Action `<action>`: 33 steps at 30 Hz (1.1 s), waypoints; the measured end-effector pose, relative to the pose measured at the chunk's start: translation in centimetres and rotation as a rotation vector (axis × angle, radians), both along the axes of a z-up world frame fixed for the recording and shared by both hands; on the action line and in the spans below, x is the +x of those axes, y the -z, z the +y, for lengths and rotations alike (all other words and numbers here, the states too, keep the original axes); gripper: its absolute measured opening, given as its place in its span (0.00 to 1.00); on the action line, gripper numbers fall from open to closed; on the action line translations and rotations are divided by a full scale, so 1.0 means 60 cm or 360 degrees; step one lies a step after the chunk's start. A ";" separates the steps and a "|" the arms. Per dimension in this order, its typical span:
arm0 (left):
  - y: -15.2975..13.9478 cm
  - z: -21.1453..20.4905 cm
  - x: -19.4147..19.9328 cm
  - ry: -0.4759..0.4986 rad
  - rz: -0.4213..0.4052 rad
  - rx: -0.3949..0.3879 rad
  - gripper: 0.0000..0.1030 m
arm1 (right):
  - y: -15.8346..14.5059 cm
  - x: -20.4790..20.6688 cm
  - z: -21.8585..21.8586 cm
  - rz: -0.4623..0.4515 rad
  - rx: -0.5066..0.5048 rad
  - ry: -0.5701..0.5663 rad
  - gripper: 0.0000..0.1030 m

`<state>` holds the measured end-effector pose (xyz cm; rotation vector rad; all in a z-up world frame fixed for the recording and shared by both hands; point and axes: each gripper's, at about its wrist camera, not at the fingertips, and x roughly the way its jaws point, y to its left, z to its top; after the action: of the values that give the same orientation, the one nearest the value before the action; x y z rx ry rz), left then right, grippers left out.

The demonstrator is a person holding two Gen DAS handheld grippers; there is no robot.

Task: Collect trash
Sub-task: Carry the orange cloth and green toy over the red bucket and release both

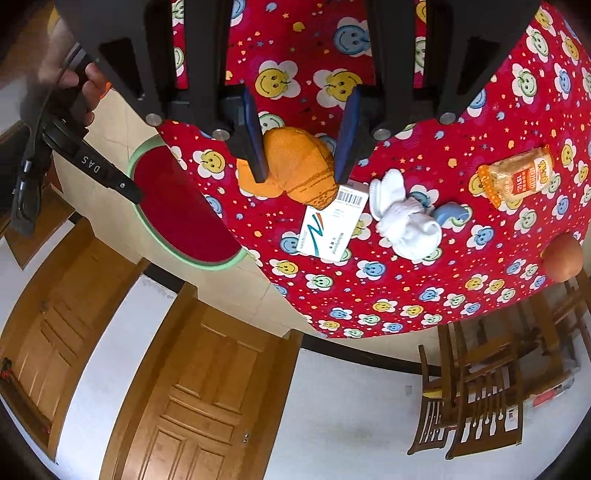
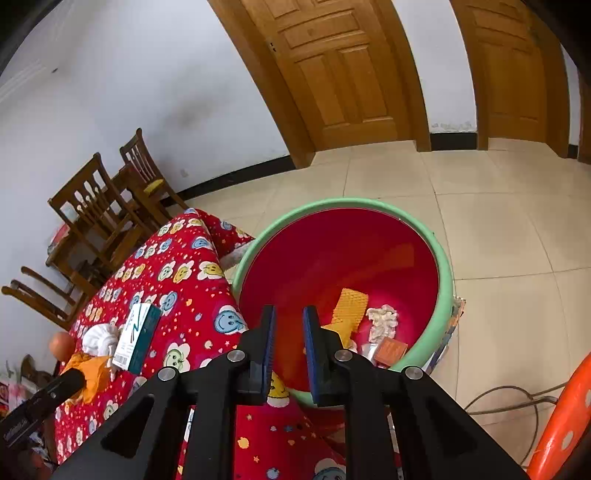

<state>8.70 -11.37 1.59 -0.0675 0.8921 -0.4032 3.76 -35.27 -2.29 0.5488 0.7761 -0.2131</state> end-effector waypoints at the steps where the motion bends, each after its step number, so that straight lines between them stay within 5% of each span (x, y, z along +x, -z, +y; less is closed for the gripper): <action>1: 0.000 -0.003 0.001 0.0004 0.0000 0.0001 0.36 | -0.001 -0.001 0.000 -0.0001 -0.0001 -0.0003 0.18; 12: 0.006 -0.071 0.020 0.0114 -0.0021 -0.0002 0.36 | -0.012 -0.026 -0.008 -0.0033 -0.0018 -0.0001 0.51; 26: 0.040 -0.194 0.063 0.0293 -0.0052 0.0024 0.36 | 0.006 -0.054 -0.051 0.0017 0.0008 0.0119 0.63; 30: 0.047 -0.213 0.073 0.0312 -0.0042 0.0030 0.55 | 0.008 -0.061 -0.059 0.0016 0.0017 0.0139 0.63; 33: 0.046 -0.215 0.072 0.0301 -0.0045 0.0023 0.59 | 0.008 -0.065 -0.062 0.0015 0.0021 0.0146 0.64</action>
<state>12.99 -24.24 -1.16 0.0361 0.8764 -0.5725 -0.15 -39.02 -2.74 0.5970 0.7628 -0.2953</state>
